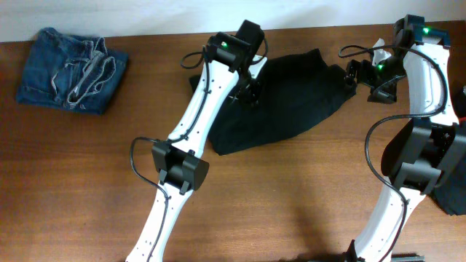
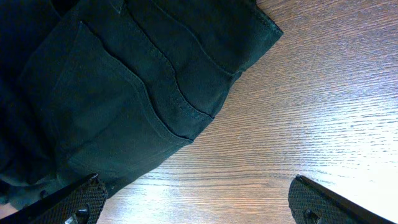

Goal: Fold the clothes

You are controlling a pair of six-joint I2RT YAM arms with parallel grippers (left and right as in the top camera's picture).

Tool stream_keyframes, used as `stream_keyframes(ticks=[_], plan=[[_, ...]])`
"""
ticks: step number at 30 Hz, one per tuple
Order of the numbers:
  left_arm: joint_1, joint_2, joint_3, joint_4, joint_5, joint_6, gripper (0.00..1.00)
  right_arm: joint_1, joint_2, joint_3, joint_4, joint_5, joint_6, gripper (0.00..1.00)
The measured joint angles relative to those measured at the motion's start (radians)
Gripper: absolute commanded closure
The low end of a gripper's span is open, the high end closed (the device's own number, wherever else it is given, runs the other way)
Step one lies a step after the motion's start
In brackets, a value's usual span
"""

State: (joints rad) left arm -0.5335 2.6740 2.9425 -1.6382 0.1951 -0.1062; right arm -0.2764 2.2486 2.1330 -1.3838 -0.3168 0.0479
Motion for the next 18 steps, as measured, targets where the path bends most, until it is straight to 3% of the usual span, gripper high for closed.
stream_keyframes(ticks=[1,2,3,5,13,14,18], plan=[[-0.004,0.0,0.0,0.0,0.003,0.002,0.46,0.0,0.0,0.0,0.0,0.0,0.0,0.01],[-0.007,0.0,0.0,0.0,0.008,-0.001,0.19,0.0,0.0,0.0,0.0,0.0,0.0,0.01],[-0.008,0.0,0.0,0.0,0.012,-0.002,0.13,0.0,0.0,0.0,0.0,0.0,0.0,0.01],[-0.01,0.0,0.0,0.0,0.015,-0.003,0.08,0.0,0.0,0.0,0.0,0.0,0.0,0.01],[-0.008,0.0,0.0,0.0,-0.032,-0.007,0.07,0.0,0.0,0.0,-0.003,0.0,-0.001,0.01],[-0.008,0.0,0.0,0.0,-0.056,-0.007,0.08,0.0,0.0,0.0,-0.004,0.0,0.0,0.02],[0.019,0.0,0.0,0.018,-0.11,-0.007,0.66,0.0,0.0,0.0,-0.004,0.0,-0.002,0.01]])
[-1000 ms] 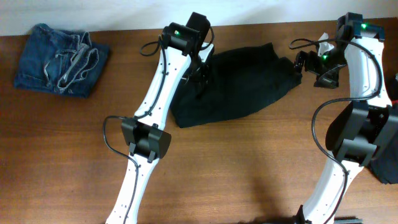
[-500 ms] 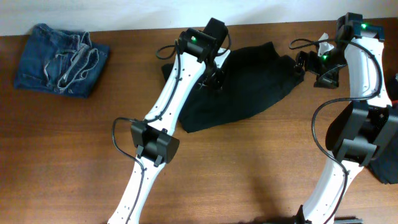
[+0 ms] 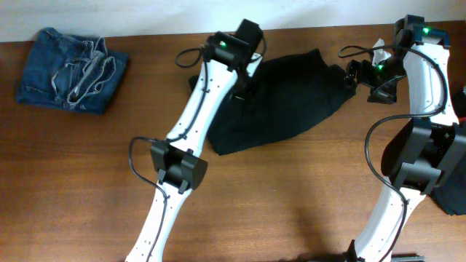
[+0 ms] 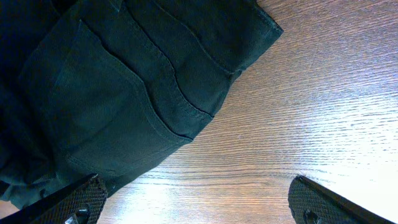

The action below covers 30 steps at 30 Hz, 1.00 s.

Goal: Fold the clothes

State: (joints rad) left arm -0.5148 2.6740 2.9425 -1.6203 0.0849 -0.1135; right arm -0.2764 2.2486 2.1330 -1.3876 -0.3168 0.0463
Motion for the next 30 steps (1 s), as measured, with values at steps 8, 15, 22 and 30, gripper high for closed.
stream_keyframes(ticks=[8,15,22,30], plan=[[0.085,0.0,0.0,0.109,0.006,-0.003,0.93,0.0,0.0,0.0,0.0,0.0,-0.002,0.01],[0.079,0.0,-0.053,0.143,0.059,-0.003,0.99,0.0,0.0,0.0,-0.004,0.0,-0.002,0.02],[0.076,0.0,-0.081,0.146,0.14,-0.004,0.99,0.0,0.0,0.0,-0.004,0.0,-0.003,0.01],[0.052,-0.006,-0.082,0.09,0.155,-0.004,0.99,0.0,0.0,0.0,-0.004,0.0,-0.003,0.01]])
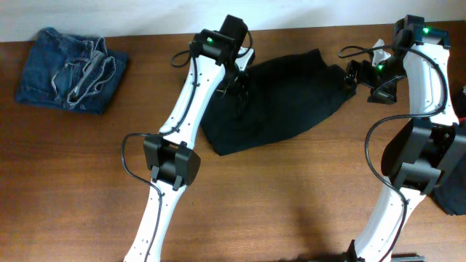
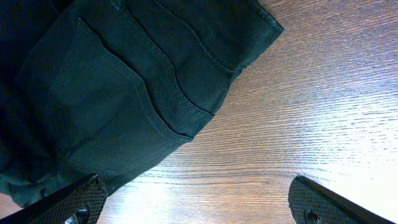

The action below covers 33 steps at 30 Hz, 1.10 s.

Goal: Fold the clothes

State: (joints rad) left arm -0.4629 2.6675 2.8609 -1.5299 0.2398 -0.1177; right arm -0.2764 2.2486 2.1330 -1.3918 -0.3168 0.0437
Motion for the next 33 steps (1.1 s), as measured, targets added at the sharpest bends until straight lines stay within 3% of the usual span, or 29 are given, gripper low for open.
stream_keyframes(ticks=[15,25,26,28,29,31,33], plan=[[-0.033,-0.15,-0.006,-0.073,0.026,-0.021,0.99,0.0,0.0,0.0,0.002,0.0,0.0,0.01],[-0.092,-0.15,-0.109,0.034,0.029,-0.037,0.97,0.0,0.0,0.0,-0.004,0.0,0.0,0.01],[-0.092,-0.15,-0.133,0.043,0.032,-0.038,0.92,0.0,0.0,0.0,-0.004,0.0,0.0,0.01],[-0.092,-0.15,-0.186,0.065,0.038,-0.042,0.51,0.0,0.0,0.0,-0.005,0.0,0.0,0.01],[-0.092,-0.15,-0.208,0.07,0.042,-0.042,0.36,0.0,0.0,0.0,-0.005,0.0,-0.001,0.01],[-0.092,-0.15,-0.244,0.077,0.042,-0.045,0.14,0.0,0.0,0.0,-0.005,0.0,0.0,0.01],[-0.092,-0.15,-0.269,0.077,0.042,-0.045,0.01,0.0,0.0,0.0,-0.005,0.0,0.0,0.01]])
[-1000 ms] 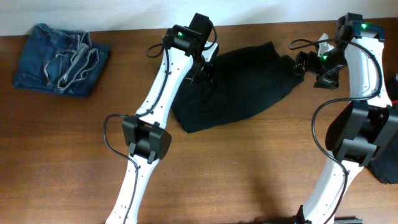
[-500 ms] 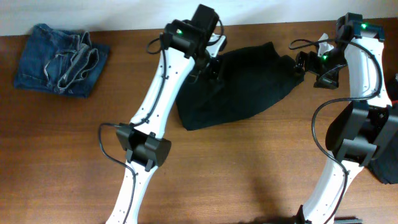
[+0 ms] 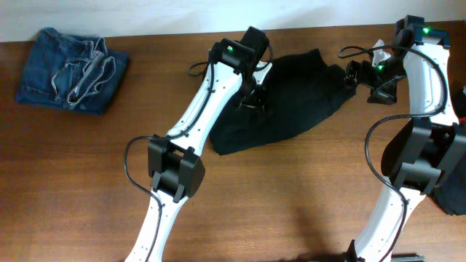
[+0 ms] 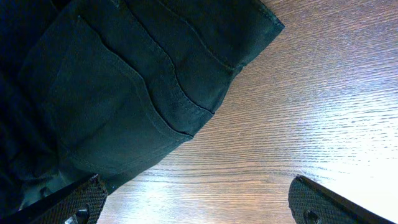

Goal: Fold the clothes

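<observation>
A black garment (image 3: 295, 102) lies crumpled at the back middle of the wooden table (image 3: 291, 204). My left gripper (image 3: 255, 93) is pressed down into its left part; the fingers are hidden in the cloth and appear shut on a fold. My right gripper (image 3: 357, 76) hovers at the garment's right end. In the right wrist view the right gripper (image 4: 196, 208) is open, its fingers (image 4: 78, 202) wide apart over bare wood. The garment's back pocket and hem corner (image 4: 124, 93) lie just ahead of them, untouched.
A folded pair of blue jeans (image 3: 71, 69) sits at the back left corner. A dark cloth heap (image 3: 453, 196) shows at the right edge beside the right arm's base. The table's back edge runs close behind the black garment.
My left gripper has moved to the right and slightly nearer, and the garment's left part and lower corner have shifted right with it. The right gripper has stayed open in place.
The left gripper was on the garment's left part, then a little further left, then further left again with the cloth drawn that way. Now it is back to the right and the cloth has followed. The right gripper stayed open by the hem corner throughout.
</observation>
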You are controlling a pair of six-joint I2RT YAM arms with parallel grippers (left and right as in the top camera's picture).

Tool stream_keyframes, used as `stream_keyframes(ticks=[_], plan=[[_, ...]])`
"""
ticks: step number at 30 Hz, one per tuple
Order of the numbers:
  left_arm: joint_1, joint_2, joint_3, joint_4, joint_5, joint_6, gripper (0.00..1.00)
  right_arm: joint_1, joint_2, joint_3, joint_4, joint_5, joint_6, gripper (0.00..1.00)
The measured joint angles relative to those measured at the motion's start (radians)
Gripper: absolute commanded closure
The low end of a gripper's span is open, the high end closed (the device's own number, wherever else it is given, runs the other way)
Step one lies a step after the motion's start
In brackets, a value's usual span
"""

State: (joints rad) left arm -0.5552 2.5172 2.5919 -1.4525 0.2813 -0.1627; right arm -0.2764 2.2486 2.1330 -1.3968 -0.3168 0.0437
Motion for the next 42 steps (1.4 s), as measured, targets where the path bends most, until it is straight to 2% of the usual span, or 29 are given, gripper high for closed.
stream_keyframes(ticks=[10,11,13,14,15,16,18,19,28,38,42], plan=[[0.0,0.0,0.017,0.013,0.0,0.011,0.01,0.0,0.0,0.0,-0.002,0.0,0.0,0.01],[0.0,0.0,0.031,0.014,0.0,0.017,0.02,0.0,0.0,0.0,-0.002,0.0,0.0,0.01],[0.0,0.0,0.073,0.016,-0.008,0.027,0.11,0.0,0.0,0.0,-0.002,0.0,0.0,0.01],[0.0,-0.005,0.094,0.017,-0.022,0.032,0.26,0.0,0.0,0.0,-0.002,0.0,0.0,0.01],[0.0,-0.011,0.109,0.018,-0.038,0.032,0.6,0.0,0.0,0.0,-0.002,0.0,0.0,0.01],[0.0,-0.023,0.124,0.019,-0.061,0.036,0.77,0.0,0.0,0.0,-0.002,0.0,0.0,0.01],[0.001,-0.044,0.138,0.023,-0.098,0.027,0.96,0.0,0.0,0.0,-0.002,0.0,0.0,0.01],[0.003,-0.055,0.14,0.027,-0.112,0.026,0.99,0.0,0.0,0.0,-0.002,0.0,0.0,0.01],[0.036,-0.06,0.085,0.1,-0.15,0.017,0.99,0.0,0.0,0.0,-0.002,0.0,0.0,0.01],[0.032,0.139,0.051,0.119,-0.064,-0.019,0.99,0.0,0.0,0.0,-0.002,0.0,0.0,0.01],[0.028,0.164,0.051,0.136,-0.048,-0.021,0.96,0.0,0.0,0.0,-0.002,0.0,0.0,0.01]])
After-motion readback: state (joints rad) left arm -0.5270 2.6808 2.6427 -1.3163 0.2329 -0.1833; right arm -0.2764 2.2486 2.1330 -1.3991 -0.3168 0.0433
